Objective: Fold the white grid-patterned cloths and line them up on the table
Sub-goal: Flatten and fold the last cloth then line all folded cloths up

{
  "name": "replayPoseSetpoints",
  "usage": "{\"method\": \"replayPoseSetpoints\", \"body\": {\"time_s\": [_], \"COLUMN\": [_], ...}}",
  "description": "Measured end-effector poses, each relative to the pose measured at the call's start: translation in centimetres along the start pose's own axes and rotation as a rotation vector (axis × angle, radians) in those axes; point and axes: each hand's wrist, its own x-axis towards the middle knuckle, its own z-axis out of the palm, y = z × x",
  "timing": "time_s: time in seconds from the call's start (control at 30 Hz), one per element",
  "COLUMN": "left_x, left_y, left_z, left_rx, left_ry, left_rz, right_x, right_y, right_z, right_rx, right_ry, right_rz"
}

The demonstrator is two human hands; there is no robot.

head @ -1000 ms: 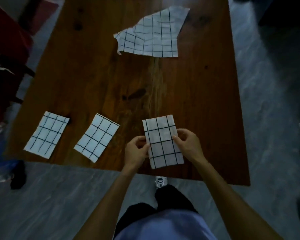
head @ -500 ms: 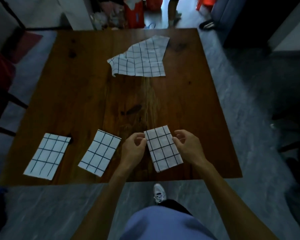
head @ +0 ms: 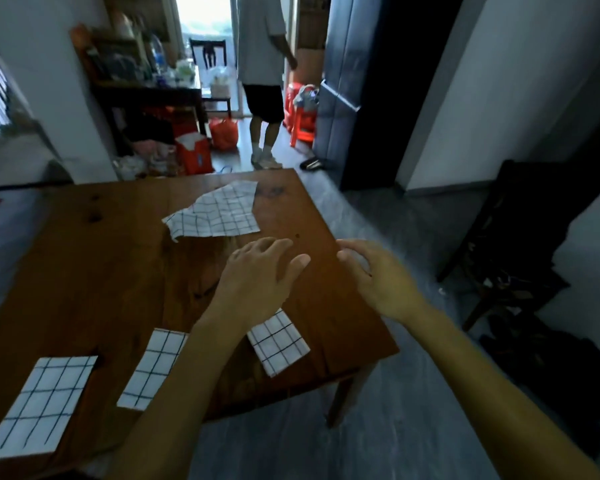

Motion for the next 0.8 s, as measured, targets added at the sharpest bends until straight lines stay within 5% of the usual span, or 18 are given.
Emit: {"method": "replayPoseSetpoints", "body": {"time_s": [0.33, 0.8], "left_x": [1.6, 5.2], "left_y": [8.9, 27.7], "left_z": [-1.8, 5.0], "left_rx": [0.024, 0.096], "left_ry": [0.105, 0.201], "left_rz": [0.016, -0.131], "right_x": [-0.1, -0.4], "right_y": [2.7, 17.7], "right_z": [-8.3, -22.5], "right_rx": [0.016, 0.048], "right_ry": [0.05, 0.017], "right_rz": [-0.12, -0.305]}}
